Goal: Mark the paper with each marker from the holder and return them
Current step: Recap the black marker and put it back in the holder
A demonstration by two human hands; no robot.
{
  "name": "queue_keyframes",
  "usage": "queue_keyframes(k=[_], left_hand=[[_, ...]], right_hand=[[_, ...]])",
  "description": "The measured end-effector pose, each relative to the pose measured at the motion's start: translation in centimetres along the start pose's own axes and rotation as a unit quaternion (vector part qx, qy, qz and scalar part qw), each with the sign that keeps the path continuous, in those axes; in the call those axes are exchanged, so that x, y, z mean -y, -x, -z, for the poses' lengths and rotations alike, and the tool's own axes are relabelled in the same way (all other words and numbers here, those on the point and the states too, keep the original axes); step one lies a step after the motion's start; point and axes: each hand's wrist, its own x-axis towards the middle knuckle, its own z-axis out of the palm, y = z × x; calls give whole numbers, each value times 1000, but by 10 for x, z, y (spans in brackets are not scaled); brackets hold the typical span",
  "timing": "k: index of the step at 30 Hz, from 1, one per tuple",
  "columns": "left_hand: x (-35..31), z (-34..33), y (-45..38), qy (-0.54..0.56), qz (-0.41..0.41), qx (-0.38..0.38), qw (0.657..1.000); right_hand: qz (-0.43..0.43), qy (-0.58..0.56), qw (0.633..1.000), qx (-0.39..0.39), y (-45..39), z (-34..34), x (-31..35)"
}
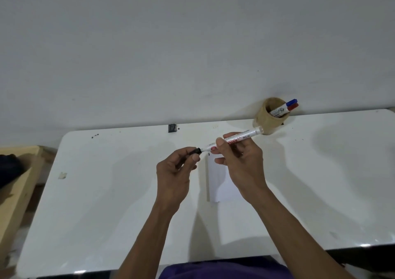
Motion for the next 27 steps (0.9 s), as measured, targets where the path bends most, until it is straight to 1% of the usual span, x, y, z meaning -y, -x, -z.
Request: queue_keyframes(k=[8, 12, 18, 22, 27], left_hand=[[-4, 26, 18, -56, -12, 36, 998], [-4, 35, 27, -63, -20, 46, 997], [-2, 42, 36, -42, -18, 62, 997], [-3, 41, 41, -38, -29, 75, 996], [-6, 40, 35, -56, -34, 117, 991]], right_hand=[[15, 16, 1000, 8, 31, -9, -4], [23, 26, 999, -3, 46, -17, -8], [-13, 10, 1000, -16, 61, -25, -17], [-16, -10, 999, -40, 70, -30, -22], [-38, -38, 998, -40, 72, -17, -16]])
